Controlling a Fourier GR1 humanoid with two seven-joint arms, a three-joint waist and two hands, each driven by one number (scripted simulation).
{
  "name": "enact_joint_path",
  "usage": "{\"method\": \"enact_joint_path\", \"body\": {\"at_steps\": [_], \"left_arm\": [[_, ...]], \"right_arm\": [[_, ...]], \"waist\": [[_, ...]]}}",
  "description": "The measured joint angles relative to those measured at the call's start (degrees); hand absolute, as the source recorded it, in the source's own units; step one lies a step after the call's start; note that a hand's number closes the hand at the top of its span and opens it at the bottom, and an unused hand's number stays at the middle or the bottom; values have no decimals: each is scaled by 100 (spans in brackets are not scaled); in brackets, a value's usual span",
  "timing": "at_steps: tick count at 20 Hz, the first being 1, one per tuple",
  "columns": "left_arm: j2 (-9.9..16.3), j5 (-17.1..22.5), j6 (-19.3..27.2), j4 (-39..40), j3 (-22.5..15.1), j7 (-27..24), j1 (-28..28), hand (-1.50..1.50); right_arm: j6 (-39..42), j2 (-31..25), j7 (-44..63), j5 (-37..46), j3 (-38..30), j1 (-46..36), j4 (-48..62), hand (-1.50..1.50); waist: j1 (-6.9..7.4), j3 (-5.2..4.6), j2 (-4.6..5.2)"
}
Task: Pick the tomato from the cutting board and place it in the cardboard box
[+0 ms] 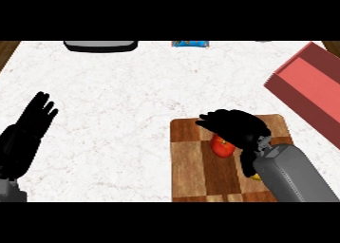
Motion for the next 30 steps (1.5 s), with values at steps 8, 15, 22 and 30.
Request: {"method": "enact_joint_path", "body": {"at_steps": [8, 15, 22, 30], "left_arm": [[-15, -22, -33, -29, 88, 86, -55, 0], [-11, -35, -93, 86, 160, 55, -141, 0], [-56, -51, -125, 130, 187, -29, -100, 0], [-53, -58, -173, 128, 208, -73, -20, 0]], "right_arm": [[-429, 117, -367, 322, -94, -6, 469, 150], [-804, 206, -835, 493, -49, 22, 499, 150], [-1181, 305, -587, 594, -619, 122, 819, 150], [-1561, 330, 588, 572, -1744, 527, 684, 150]], "waist": [[3, -4, -5], [-3, -4, -7], [-19, -6, -16], [-50, -5, -14]]}}
